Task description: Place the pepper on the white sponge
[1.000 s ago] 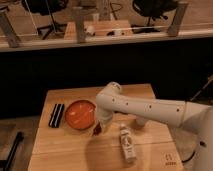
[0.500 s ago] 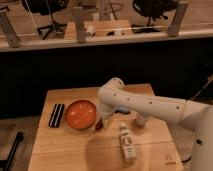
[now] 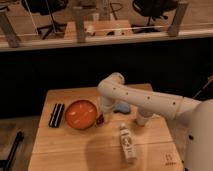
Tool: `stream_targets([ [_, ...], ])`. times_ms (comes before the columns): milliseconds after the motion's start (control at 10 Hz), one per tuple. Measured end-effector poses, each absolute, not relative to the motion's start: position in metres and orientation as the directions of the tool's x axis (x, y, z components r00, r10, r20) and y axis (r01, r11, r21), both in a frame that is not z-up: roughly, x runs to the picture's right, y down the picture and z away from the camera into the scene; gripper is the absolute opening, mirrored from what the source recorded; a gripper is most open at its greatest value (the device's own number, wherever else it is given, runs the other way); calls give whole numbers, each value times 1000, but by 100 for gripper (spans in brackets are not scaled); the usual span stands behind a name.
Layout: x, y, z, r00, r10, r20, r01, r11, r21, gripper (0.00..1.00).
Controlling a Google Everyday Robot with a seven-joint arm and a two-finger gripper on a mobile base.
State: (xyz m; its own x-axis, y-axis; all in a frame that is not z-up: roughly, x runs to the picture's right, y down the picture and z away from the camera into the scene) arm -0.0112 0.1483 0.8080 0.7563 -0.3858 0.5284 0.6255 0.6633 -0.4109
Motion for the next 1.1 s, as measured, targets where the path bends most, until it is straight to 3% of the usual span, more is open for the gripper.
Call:
stream_targets([
  [1100,39,125,835,806,-333,490,560,699,-445,2],
])
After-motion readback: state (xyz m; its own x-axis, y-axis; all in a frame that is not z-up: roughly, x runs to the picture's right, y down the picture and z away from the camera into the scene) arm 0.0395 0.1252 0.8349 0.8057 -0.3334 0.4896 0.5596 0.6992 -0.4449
